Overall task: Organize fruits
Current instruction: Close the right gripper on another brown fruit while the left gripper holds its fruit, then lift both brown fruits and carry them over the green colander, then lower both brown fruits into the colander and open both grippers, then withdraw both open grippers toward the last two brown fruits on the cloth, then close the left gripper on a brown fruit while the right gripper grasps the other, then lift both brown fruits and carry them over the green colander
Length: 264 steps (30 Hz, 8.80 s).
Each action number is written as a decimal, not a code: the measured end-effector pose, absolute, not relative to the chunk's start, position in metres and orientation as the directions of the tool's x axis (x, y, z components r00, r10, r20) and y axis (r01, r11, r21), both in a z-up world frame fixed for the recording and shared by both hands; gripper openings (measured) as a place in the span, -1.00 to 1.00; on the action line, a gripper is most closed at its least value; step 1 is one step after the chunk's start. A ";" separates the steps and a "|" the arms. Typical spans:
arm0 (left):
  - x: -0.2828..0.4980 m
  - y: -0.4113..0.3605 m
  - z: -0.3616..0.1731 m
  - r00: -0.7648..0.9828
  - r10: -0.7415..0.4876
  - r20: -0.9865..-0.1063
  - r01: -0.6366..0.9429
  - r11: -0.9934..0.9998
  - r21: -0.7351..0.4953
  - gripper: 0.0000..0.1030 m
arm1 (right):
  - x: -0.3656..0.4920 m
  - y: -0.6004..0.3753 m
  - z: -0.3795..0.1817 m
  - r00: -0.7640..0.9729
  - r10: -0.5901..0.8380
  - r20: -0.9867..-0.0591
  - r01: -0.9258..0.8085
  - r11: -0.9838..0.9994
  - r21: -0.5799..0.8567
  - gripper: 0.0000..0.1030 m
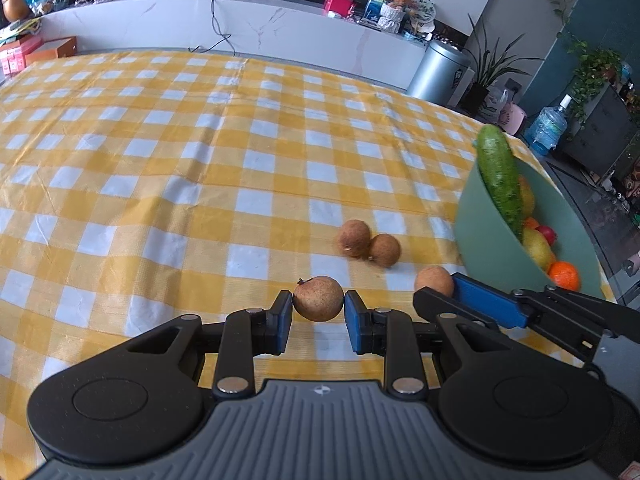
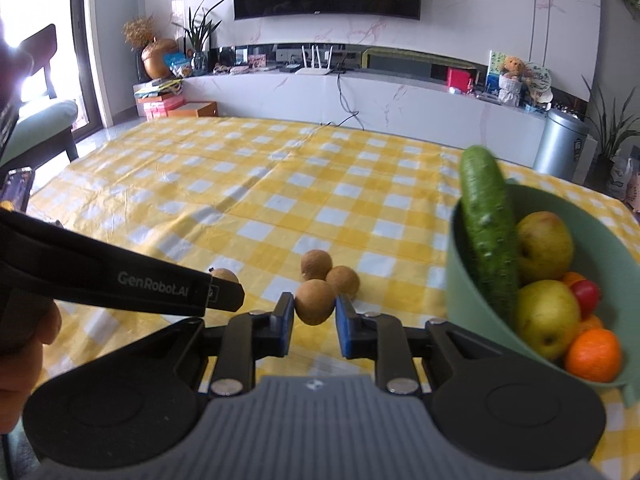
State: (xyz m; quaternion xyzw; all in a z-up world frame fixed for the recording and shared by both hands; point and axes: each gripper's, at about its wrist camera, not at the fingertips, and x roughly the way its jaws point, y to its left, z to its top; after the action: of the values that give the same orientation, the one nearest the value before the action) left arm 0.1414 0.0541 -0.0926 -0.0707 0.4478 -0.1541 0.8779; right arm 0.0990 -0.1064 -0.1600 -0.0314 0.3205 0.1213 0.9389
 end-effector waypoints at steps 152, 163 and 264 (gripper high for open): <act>0.171 0.028 -0.087 0.530 -0.396 -0.750 0.399 0.897 -0.191 -0.18 | 0.109 -0.107 -0.167 0.778 0.128 -0.614 -0.266 0.954 -0.138 -0.39; 0.197 0.027 -0.118 0.512 -0.413 -0.753 0.428 0.883 -0.193 -0.28 | 0.144 -0.095 -0.188 0.789 0.117 -0.603 -0.279 0.943 -0.182 -0.52; 0.093 -0.098 -0.012 0.581 -0.509 -0.635 0.577 0.808 -0.120 -0.46 | 0.020 -0.237 -0.083 0.887 -0.050 -0.459 0.025 0.998 -0.061 -0.57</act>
State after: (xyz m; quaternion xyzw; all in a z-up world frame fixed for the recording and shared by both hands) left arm 0.0931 -0.0976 -0.0117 0.0498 0.3404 -0.3057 0.8878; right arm 0.0197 -0.2368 -0.0833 -0.0265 0.2369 -0.0194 0.9710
